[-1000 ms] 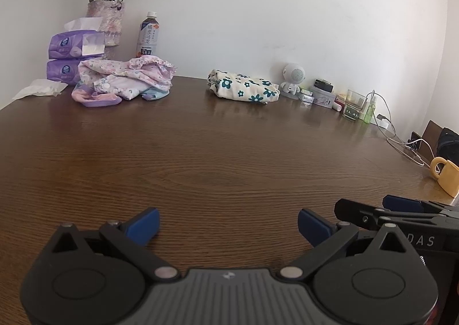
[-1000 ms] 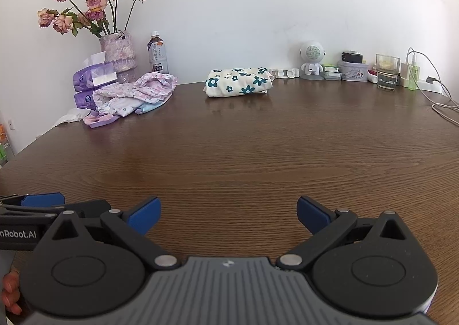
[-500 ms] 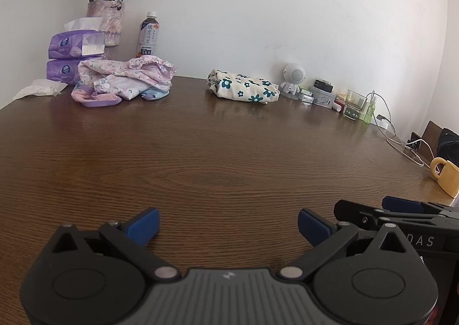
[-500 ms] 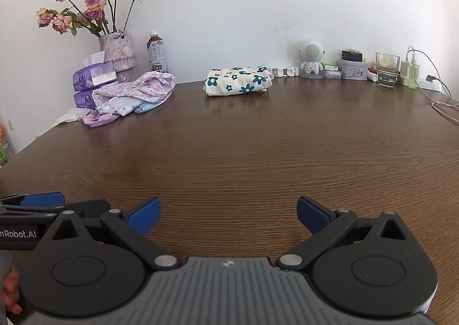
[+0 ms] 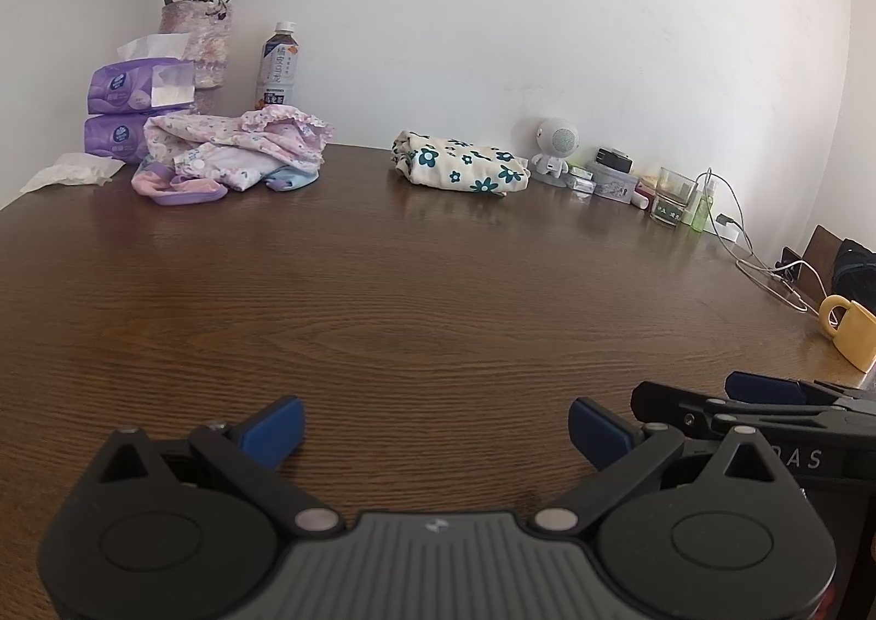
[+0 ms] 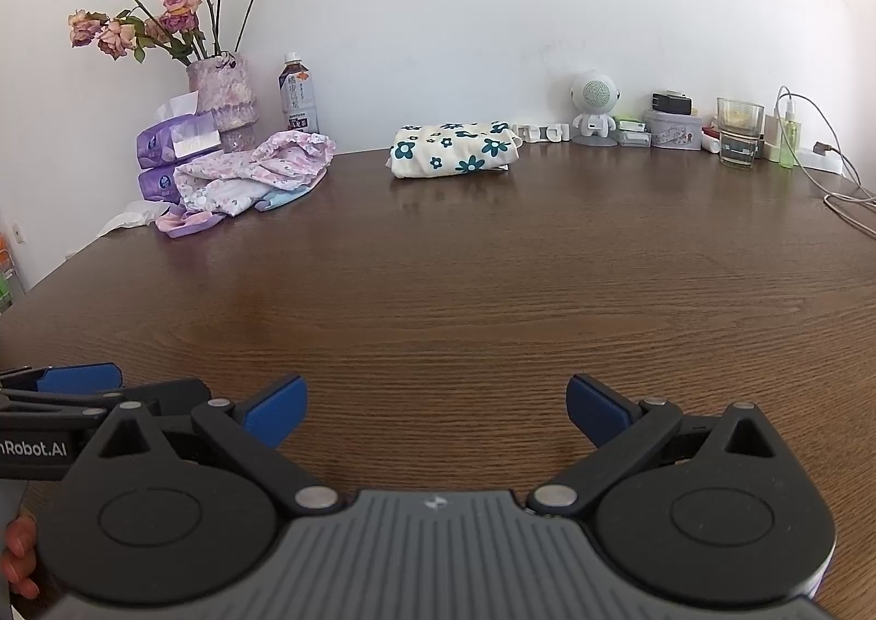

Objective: Fold clothes

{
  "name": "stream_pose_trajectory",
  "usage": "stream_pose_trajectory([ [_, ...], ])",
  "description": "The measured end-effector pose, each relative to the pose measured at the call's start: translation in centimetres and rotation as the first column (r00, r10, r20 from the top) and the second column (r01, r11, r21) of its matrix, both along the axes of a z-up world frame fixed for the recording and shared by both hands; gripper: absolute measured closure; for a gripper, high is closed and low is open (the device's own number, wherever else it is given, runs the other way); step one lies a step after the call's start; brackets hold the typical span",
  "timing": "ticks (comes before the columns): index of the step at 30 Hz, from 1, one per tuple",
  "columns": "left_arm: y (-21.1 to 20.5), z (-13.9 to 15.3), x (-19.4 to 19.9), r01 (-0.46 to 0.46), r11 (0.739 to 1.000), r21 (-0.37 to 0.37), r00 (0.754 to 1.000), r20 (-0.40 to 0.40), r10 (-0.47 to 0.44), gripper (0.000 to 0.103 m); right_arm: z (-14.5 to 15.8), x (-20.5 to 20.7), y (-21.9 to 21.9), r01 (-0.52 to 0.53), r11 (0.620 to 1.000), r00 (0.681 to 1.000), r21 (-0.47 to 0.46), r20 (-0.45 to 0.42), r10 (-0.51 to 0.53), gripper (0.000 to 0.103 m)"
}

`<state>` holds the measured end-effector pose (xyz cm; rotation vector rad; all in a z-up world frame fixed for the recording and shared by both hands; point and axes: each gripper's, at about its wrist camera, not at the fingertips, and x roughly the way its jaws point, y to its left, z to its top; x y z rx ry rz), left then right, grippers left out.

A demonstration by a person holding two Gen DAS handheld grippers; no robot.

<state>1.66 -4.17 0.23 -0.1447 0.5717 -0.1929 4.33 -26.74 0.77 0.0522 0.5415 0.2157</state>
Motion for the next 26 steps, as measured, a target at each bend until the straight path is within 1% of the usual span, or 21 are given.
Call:
stream_pose_trajectory([
  [26,0.06,0.11,0.0,0.012,1.0,-0.003,1.0,0.003,-0.012,0.0,-0.01,-0.12,0.06,-0.004,1.0,1.0,-0.006,0.011,0.004,0.0],
])
